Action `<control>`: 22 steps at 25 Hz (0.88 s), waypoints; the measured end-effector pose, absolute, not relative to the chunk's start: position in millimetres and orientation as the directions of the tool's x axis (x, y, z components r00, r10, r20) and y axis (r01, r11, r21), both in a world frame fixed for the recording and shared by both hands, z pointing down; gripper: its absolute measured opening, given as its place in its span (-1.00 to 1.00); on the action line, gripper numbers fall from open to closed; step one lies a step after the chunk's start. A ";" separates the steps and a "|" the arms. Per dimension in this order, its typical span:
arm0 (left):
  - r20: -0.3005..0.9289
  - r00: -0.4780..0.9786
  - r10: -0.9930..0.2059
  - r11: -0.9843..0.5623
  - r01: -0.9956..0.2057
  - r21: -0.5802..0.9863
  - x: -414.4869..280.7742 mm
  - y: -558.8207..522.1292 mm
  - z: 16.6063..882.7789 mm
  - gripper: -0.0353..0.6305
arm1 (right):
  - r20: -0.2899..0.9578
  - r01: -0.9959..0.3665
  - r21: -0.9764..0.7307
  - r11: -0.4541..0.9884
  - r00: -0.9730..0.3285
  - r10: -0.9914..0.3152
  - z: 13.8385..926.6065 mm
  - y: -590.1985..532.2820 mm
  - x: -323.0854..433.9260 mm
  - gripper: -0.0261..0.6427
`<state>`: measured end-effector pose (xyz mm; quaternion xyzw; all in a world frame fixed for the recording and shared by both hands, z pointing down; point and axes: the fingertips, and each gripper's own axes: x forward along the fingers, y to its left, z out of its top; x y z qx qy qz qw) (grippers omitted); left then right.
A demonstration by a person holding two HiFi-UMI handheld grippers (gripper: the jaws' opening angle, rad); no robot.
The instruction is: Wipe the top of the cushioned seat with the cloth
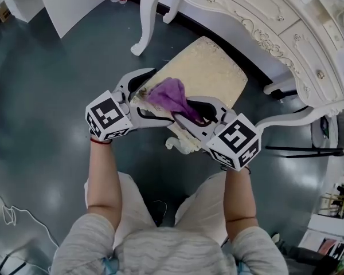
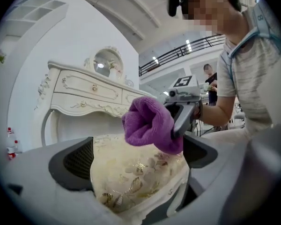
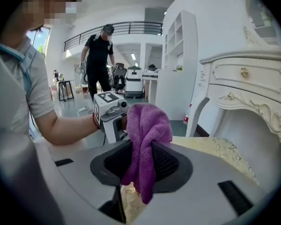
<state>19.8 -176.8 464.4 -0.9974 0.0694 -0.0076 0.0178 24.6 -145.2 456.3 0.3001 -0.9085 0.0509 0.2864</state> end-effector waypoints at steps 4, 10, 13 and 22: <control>-0.070 0.988 -0.136 -0.990 -0.139 -0.030 21.0 -174.3 443.9 0.88 | 0.430 -0.619 0.020 0.785 -0.704 -0.565 440.4 -141.5 48.0 -0.57; -0.071 0.990 -0.122 -0.986 -0.129 -0.101 38.7 -163.9 430.6 0.87 | 0.225 -0.661 -0.074 0.747 -0.741 -0.633 417.8 -134.4 84.3 -0.57; -0.065 0.991 -0.114 -0.987 -0.120 -0.108 48.8 -158.3 425.8 0.70 | 0.155 -0.684 -0.087 0.724 -0.728 -0.668 410.8 -136.0 105.4 -0.56; -0.060 0.975 -0.215 -0.966 -0.221 -0.136 62.2 -163.5 416.2 -0.67 | -0.022 -0.722 -0.127 0.680 -0.683 -0.730 399.2 -135.2 154.2 -0.56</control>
